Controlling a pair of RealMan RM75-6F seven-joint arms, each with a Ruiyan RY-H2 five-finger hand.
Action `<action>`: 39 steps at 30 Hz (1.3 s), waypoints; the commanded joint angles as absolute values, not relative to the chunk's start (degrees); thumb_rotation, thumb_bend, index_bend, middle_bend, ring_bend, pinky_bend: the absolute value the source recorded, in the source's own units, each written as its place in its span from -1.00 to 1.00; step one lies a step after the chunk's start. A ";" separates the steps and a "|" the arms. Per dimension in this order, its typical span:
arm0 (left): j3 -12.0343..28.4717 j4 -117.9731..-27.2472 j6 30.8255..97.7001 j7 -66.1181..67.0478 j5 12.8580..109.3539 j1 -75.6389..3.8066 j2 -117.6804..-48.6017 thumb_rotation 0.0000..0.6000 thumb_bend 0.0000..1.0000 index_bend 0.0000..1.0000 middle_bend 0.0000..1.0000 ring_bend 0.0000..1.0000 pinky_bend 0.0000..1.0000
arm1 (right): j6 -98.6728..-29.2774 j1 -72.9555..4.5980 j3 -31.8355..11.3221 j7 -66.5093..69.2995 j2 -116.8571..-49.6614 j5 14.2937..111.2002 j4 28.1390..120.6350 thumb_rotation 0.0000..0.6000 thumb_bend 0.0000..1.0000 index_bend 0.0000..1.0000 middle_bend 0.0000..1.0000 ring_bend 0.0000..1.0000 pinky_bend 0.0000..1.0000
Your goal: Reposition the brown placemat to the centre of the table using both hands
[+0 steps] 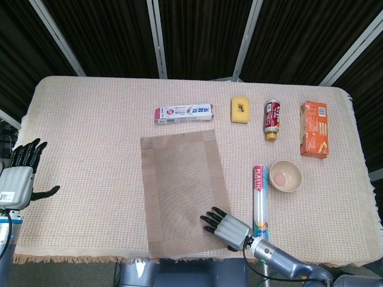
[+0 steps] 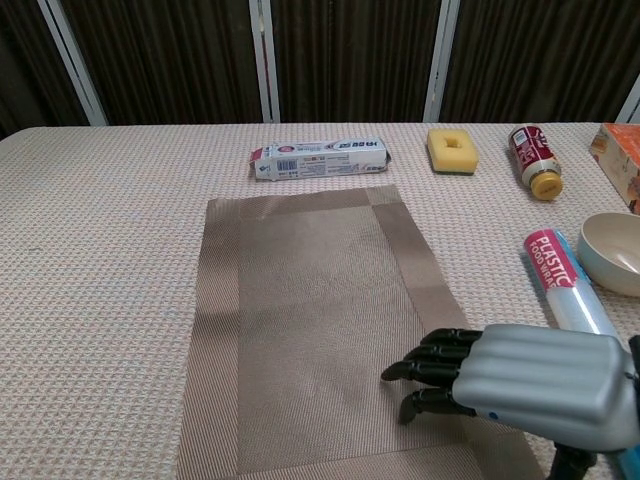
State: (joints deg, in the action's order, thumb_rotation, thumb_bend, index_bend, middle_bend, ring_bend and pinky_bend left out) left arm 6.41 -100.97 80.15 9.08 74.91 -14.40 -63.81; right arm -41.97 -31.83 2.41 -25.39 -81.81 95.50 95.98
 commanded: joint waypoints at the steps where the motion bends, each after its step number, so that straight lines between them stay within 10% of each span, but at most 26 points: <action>1: 6.43 -100.92 79.94 9.08 74.81 -14.40 -63.81 1.00 -0.92 -1.00 -1.00 -1.00 -1.00 | -42.58 -31.99 3.12 -25.37 -81.75 96.17 95.65 1.00 -0.79 -0.62 -1.00 -1.00 -1.00; 28: 6.56 -101.66 79.43 9.11 75.58 -13.98 -63.50 1.00 -0.92 -1.00 -1.00 -1.00 -1.00 | -49.33 -32.01 7.98 -18.50 -81.48 100.26 91.40 1.00 -0.77 -0.62 -1.00 -1.00 -1.00; 39: 6.77 -101.31 79.04 8.92 75.34 -13.96 -63.51 1.00 -0.92 -1.00 -1.00 -1.00 -1.00 | -53.70 -32.65 8.26 -12.79 -83.04 102.91 89.09 1.00 -0.45 -0.62 -1.00 -1.00 -1.00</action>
